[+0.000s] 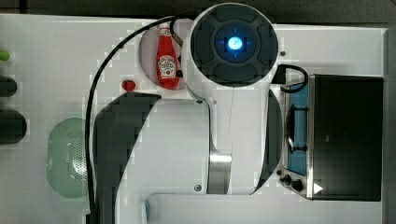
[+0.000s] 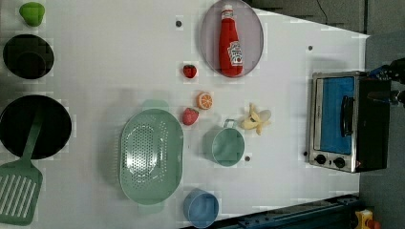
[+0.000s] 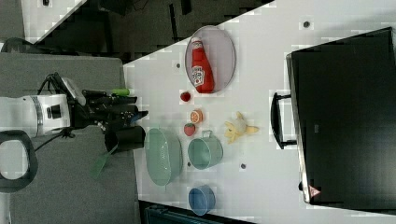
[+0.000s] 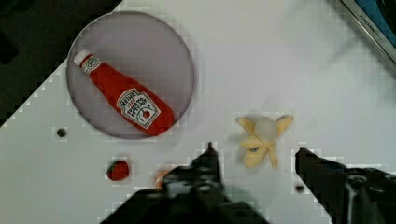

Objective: Pick banana from table and place on oven.

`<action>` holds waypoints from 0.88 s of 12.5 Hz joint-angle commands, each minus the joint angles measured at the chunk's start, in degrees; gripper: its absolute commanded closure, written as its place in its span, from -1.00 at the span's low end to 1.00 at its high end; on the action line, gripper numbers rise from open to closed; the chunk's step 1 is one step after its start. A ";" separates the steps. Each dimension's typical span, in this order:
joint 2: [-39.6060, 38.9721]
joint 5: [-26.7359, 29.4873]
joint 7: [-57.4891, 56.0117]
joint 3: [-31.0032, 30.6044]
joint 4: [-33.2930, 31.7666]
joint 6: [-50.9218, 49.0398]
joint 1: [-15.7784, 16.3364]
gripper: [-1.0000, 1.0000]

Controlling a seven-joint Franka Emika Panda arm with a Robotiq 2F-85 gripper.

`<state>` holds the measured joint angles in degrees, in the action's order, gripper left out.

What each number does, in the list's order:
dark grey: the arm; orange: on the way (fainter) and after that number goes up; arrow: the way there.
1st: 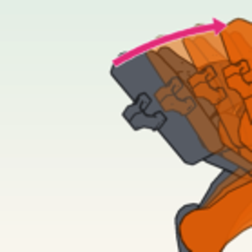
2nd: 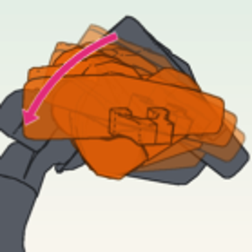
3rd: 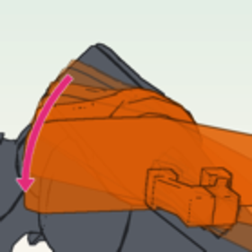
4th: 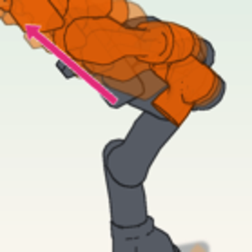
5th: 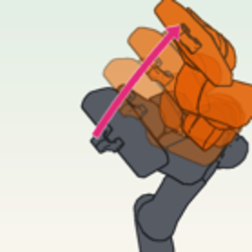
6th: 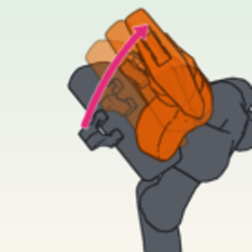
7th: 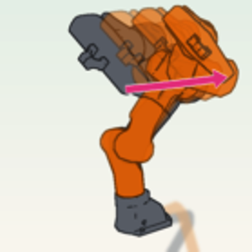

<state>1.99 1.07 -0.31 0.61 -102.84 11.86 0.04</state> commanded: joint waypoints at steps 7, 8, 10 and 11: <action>21.13 -0.71 9.54 1.39 -18.72 -2.67 -0.64 -1.00; 20.16 -0.71 9.53 1.39 -20.36 -0.92 -0.63 -1.00; 17.78 -0.71 9.53 1.38 -24.66 4.49 -0.63 -1.00; 16.20 -0.71 9.53 1.40 -27.07 8.76 -0.64 -1.00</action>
<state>22.55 0.50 6.24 0.90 -127.46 19.54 -0.80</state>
